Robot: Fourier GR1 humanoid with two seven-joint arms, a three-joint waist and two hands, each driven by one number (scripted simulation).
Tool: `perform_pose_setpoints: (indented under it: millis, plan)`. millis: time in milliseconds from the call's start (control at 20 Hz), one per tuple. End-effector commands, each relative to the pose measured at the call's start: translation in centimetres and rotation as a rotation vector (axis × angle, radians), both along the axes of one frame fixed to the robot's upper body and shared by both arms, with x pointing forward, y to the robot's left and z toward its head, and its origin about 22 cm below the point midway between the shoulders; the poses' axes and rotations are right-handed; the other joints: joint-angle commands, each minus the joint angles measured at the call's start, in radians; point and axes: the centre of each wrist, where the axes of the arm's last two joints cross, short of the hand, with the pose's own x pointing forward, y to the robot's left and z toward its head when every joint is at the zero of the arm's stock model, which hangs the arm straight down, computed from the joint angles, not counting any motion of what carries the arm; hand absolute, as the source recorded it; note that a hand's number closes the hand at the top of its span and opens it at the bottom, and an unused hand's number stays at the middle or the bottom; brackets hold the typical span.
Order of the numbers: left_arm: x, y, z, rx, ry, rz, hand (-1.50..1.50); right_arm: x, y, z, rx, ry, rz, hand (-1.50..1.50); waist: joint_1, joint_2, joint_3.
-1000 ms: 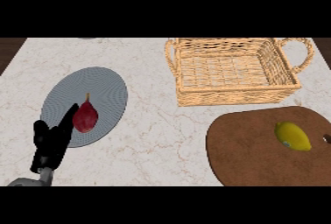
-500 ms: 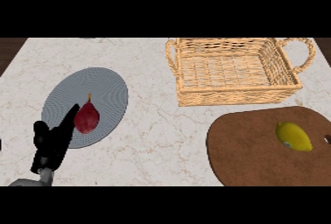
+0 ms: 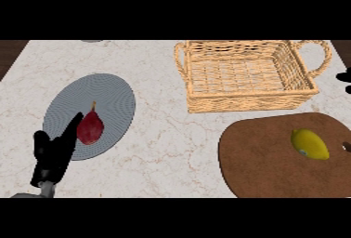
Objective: Pick the lemon from the cutting board and place it in the basket
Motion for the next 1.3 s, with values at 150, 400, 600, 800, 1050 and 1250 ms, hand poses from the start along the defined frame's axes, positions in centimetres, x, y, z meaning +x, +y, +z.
perform_pose_setpoints:
  millis: [150, 400, 600, 800, 1050, 1250]
  plan:
    - [-2.0, 0.0, -3.2, -0.039, 0.187, 0.033, 0.00, 1.1, -0.4, -5.3, -0.037, 0.104, 0.111, -1.50, -0.005, 0.011, -0.013]
    - [-2.6, 0.0, -2.6, -0.026, 0.189, 0.010, 0.00, 2.0, -1.5, -8.1, -0.093, 0.089, 0.080, -1.50, 0.014, 0.010, -0.013]
    - [-2.3, -0.7, -3.0, -0.038, 0.189, 0.024, 0.00, 2.3, -1.4, -11.1, -0.085, 0.094, 0.111, -1.50, 0.004, 0.010, -0.014]
    - [-2.5, -0.5, -3.1, -0.033, 0.198, 0.043, 0.00, 2.4, -2.8, -13.4, -0.072, 0.112, 0.129, -1.50, -0.009, 0.006, -0.013]
    - [-3.1, -1.9, -3.5, -0.027, 0.193, 0.031, 0.00, 3.4, -2.9, -13.3, -0.083, 0.096, 0.129, -1.50, -0.008, 0.003, -0.014]
    - [-2.5, -0.2, -2.5, -0.031, 0.197, 0.021, 0.00, 4.3, -2.3, -14.0, -0.059, 0.086, 0.131, -1.50, -0.008, 0.003, -0.015]
